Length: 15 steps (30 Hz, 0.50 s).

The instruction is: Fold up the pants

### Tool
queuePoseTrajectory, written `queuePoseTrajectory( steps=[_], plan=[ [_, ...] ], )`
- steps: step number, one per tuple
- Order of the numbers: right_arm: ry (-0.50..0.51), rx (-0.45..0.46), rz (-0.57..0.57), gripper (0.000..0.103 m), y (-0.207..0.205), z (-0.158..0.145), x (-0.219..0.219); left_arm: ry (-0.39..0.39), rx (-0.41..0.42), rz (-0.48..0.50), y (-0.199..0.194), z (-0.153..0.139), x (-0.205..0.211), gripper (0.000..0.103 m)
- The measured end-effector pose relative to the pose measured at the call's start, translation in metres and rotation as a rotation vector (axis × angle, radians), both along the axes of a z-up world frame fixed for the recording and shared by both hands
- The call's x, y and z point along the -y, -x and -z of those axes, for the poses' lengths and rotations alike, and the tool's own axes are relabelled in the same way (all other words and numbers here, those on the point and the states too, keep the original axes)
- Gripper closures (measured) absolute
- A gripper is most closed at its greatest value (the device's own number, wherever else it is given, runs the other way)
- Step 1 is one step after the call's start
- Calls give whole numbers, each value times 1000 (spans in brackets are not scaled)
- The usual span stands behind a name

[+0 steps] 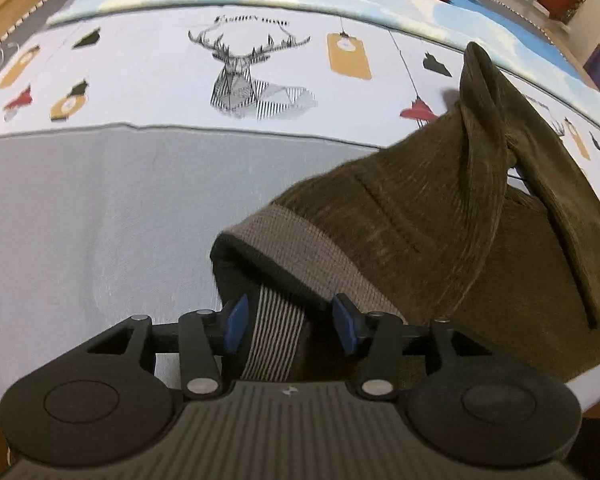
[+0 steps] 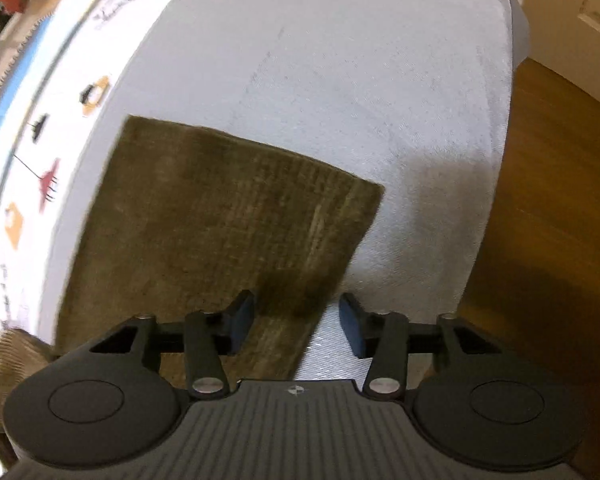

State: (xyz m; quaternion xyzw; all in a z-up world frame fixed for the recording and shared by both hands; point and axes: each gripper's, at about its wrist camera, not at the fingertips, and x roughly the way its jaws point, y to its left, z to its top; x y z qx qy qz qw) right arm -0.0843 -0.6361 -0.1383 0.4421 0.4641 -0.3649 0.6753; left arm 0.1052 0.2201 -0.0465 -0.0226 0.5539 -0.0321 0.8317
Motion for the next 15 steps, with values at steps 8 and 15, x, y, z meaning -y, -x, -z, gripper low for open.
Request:
queuePoseTrajectory(
  steps=[8,15],
  plan=[
    [64,5,47,91,11,-11,2,57,79,47,-8,-17,29,50],
    [482,46,-136,84,-20,-76,-39,-52,61,383,11,-2,100,33]
  ],
)
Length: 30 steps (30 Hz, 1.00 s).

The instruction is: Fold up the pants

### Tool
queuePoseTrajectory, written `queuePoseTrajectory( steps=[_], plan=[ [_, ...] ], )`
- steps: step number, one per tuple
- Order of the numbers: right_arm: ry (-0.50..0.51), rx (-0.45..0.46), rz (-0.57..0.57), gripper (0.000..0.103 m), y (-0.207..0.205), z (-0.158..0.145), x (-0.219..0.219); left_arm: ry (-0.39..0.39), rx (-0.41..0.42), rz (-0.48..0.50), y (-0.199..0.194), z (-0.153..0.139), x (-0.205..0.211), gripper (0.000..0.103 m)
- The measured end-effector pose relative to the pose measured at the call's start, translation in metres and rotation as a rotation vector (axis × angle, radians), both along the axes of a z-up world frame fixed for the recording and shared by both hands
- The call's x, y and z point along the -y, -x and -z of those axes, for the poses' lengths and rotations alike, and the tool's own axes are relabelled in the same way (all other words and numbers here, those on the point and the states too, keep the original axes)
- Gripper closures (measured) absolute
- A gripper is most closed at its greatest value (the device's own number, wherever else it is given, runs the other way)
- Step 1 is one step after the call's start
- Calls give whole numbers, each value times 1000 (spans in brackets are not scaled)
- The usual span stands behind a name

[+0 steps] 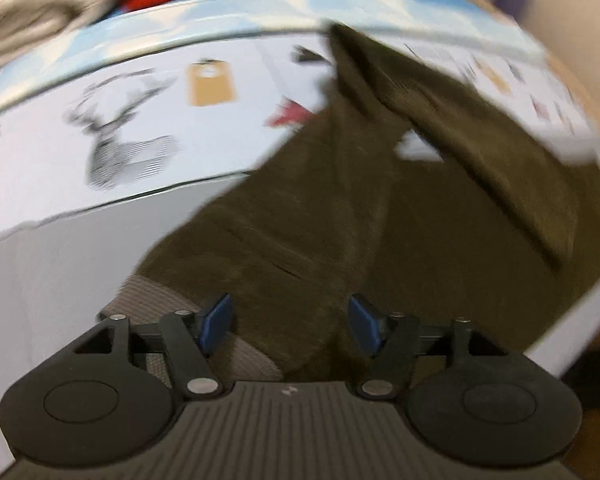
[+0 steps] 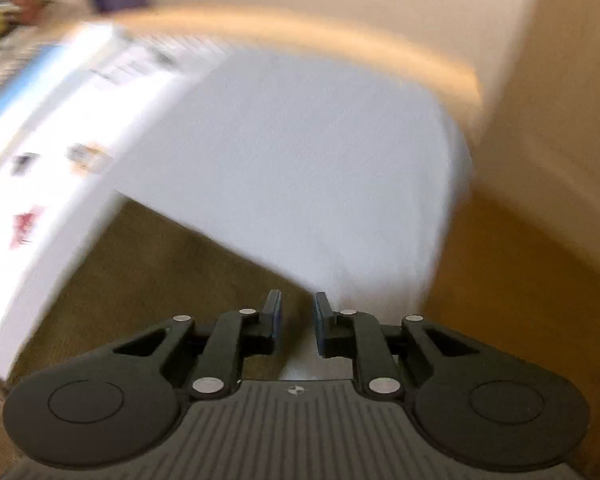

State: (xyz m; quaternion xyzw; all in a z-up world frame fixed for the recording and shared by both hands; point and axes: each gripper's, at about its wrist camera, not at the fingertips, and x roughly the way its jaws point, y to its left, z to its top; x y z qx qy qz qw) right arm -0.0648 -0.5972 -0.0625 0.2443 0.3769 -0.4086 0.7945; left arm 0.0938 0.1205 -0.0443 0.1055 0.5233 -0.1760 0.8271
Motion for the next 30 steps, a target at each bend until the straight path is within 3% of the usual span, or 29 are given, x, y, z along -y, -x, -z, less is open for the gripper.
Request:
queuePoseTrajectory(
  steps=[4,9,11,13,15,21,26,27,29,30],
  plan=[
    [22,100,-509,78,-48,-17,-80,-125,5,127,8,19,33,33],
    [99,20,-1096,62,-84,-6,-210,-287,11,178,5,45,54,36],
    [116,-34,-1282,61,-94,4,-257,-349,34,186,1,48,56,54],
    [117,-81,-1417,59,-104,14,-294,-391,38,189,-6,49,55,86],
    [115,-127,-1504,58,-109,20,-327,-384,45,156,-16,44,50,95],
    [129,-265,-1669,58,-127,48,-382,-410,157,-111,-61,22,18,96],
    [281,-400,-1724,59,-121,71,-390,-415,267,-376,-105,8,-14,96],
    [276,-396,-1723,61,-121,70,-388,-417,288,-431,-116,7,-20,96],
    [235,-379,-1680,80,-126,62,-379,-377,313,-518,-136,8,-35,96],
    [226,-359,-1654,95,-129,55,-372,-360,316,-544,-145,12,-40,96]
  ],
)
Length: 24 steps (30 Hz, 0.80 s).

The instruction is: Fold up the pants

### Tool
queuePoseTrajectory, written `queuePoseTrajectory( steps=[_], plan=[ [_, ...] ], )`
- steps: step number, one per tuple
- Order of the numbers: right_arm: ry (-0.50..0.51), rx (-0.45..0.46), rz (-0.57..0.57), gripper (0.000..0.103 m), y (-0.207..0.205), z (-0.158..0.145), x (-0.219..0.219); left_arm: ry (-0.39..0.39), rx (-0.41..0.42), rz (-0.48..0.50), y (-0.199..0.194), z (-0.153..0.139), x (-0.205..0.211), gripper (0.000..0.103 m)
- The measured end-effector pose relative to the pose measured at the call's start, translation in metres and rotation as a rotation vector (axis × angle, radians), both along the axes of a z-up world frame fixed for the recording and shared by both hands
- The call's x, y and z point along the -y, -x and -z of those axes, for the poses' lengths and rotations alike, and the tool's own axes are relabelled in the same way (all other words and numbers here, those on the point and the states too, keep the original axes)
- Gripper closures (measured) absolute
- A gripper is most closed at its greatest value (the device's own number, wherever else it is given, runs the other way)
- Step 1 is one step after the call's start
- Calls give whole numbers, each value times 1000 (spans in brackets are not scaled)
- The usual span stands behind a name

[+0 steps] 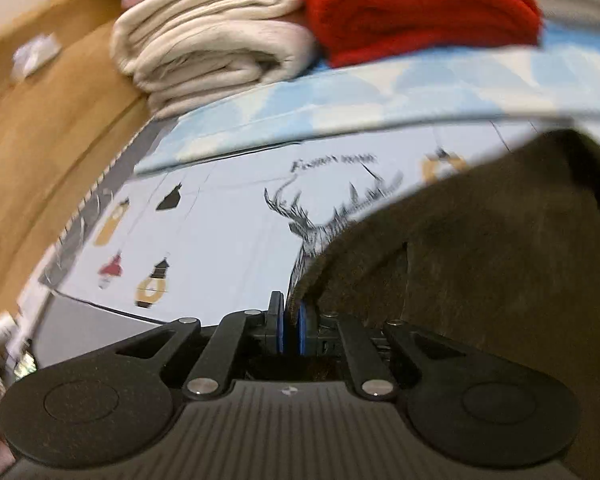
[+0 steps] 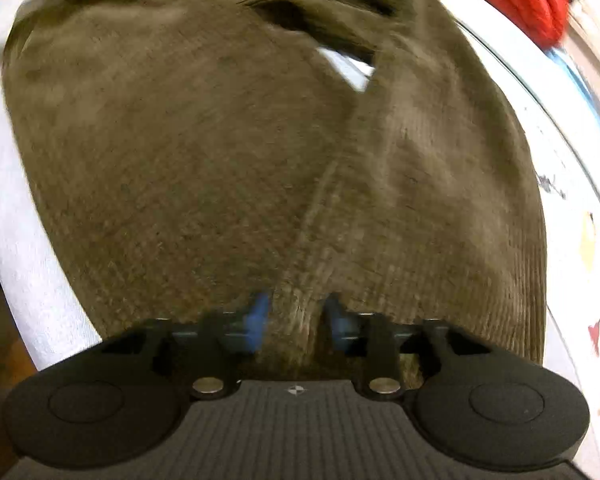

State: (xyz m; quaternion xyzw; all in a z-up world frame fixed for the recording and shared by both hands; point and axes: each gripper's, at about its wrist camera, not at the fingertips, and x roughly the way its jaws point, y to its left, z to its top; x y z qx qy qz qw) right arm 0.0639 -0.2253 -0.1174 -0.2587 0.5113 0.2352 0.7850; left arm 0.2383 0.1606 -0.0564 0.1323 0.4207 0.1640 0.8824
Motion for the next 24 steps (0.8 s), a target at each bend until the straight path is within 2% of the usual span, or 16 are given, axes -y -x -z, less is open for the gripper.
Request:
queuePoseTrajectory(
  steps=[4,7,9,14,16,18,20,22,24],
  plan=[
    [-53,144,129,96,1,-44,39,-51,-1,-34,-28,31,-5,96],
    [-140,271,331,97,3,-105,91,-70,-9,-35,-45,54,-10,96],
    [-142,351,409,97,8,-148,122,-41,-10,-58,-52,68,-20,95],
    [-143,558,508,97,11,-260,171,-46,10,-49,-54,86,-16,95],
    [-140,597,532,97,-3,-291,184,-65,34,-40,-52,89,-12,95],
    [-139,606,552,97,-23,-309,196,-81,62,-34,-50,90,-8,95],
    [-114,593,585,97,-55,-315,207,-102,88,-37,-50,91,-6,95],
    [-97,557,642,97,-97,-312,215,-108,101,-54,-53,93,-5,95],
    [-105,533,730,97,-151,-294,225,-87,105,-74,-59,95,-7,94]
  ],
)
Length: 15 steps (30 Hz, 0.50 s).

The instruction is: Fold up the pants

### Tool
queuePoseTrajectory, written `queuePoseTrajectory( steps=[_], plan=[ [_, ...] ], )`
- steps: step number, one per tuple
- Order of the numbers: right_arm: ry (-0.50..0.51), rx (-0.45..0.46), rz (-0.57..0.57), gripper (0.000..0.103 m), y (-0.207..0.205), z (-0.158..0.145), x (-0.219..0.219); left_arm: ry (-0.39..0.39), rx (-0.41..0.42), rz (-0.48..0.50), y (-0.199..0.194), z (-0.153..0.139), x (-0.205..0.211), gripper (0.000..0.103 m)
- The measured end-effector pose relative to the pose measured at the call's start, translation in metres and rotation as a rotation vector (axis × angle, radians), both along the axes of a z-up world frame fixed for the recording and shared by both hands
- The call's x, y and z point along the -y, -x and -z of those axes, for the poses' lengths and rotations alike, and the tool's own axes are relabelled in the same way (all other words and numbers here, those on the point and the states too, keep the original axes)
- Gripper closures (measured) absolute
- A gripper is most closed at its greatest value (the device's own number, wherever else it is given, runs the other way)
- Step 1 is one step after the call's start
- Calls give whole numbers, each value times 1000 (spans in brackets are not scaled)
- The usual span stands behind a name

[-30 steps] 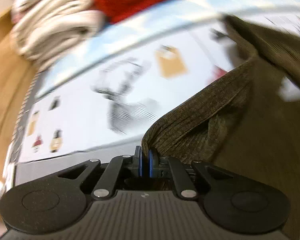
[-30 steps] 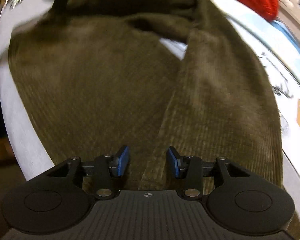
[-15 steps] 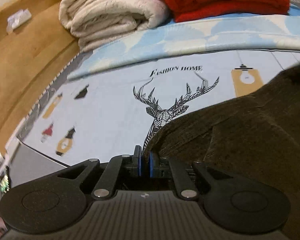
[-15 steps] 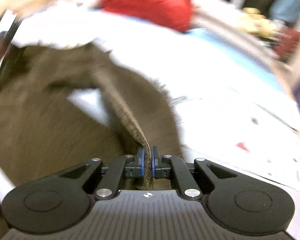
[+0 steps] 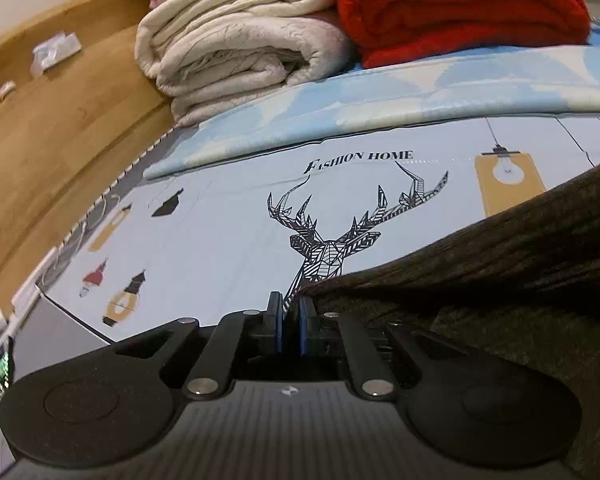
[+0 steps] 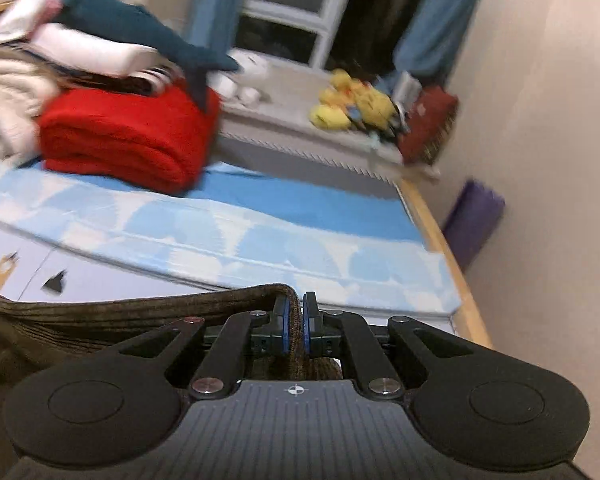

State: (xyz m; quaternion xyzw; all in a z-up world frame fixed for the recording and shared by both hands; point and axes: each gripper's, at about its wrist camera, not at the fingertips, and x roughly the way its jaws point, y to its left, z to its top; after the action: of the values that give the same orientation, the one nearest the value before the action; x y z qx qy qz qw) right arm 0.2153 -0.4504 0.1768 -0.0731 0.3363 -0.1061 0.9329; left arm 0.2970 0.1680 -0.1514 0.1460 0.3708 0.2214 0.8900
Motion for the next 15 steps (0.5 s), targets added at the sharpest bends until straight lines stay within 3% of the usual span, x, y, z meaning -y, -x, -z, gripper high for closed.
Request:
queuePoseTrajectory(
  steps=[2,4,6,10,13,15],
  plan=[
    [-50,4,105,95,-52,28,12,20,-23,-7,-9,4,0,92],
    [-46,11,201,85,-99,75,16,21,-45,-21,-16,7,0,86],
    [-62,-8,315,81,-114,118,21,47,-61,-45,-20,3,-1,82],
    [-310,38,439,68,-80,203,30,114,-65,-94,-27,-21,-3,57],
    [-409,32,560,67,-45,267,47,153,-66,-168,-29,-47,3,56],
    [-535,10,620,67,-35,306,68,225,-47,-134,-24,-65,17,56]
  ],
)
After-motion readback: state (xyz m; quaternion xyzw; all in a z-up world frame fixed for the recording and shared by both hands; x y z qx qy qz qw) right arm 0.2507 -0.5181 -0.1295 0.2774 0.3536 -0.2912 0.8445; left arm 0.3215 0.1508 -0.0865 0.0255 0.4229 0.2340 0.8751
